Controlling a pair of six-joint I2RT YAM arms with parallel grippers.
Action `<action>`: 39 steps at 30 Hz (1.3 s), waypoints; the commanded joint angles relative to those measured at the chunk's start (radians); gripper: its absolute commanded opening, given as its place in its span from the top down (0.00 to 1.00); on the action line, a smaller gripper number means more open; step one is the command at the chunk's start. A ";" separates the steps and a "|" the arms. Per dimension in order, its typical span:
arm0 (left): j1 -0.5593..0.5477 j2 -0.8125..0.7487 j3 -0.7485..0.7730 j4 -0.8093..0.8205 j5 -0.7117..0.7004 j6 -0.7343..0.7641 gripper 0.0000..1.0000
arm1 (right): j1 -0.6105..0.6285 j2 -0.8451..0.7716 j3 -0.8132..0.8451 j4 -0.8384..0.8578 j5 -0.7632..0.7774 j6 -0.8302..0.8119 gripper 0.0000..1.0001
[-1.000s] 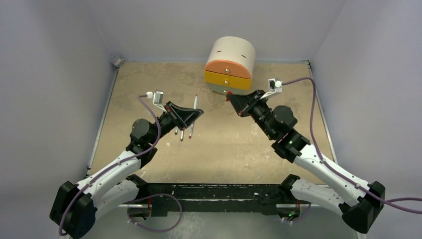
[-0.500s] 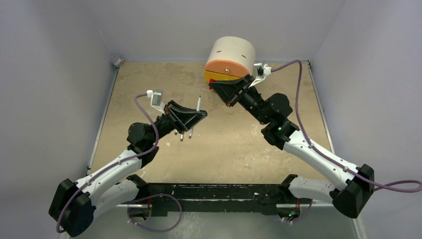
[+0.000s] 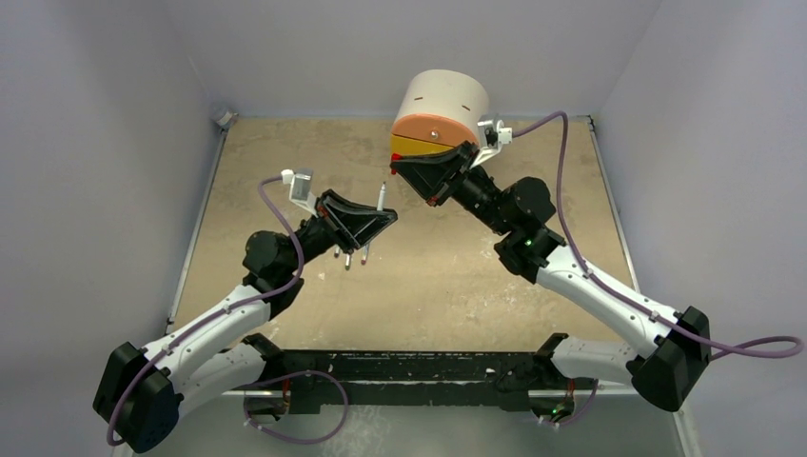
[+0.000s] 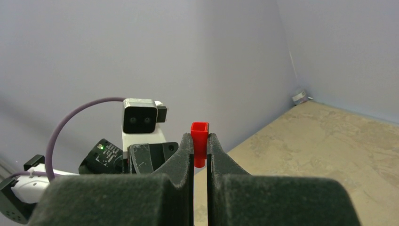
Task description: Insert the pens into the pen caps
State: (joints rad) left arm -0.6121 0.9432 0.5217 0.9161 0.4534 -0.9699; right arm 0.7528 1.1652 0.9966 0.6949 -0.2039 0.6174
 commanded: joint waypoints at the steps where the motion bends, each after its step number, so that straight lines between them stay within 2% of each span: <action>1: -0.007 0.000 0.048 0.024 0.001 0.030 1.00 | 0.009 -0.007 0.036 0.076 -0.036 0.007 1.00; 39: -0.008 -0.038 0.026 0.006 -0.007 0.042 1.00 | 0.043 0.013 0.005 0.095 -0.054 0.058 1.00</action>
State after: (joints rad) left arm -0.6159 0.9218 0.5274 0.8909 0.4522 -0.9493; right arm 0.7902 1.1912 0.9962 0.7246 -0.2291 0.6636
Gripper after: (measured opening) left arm 0.097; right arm 0.046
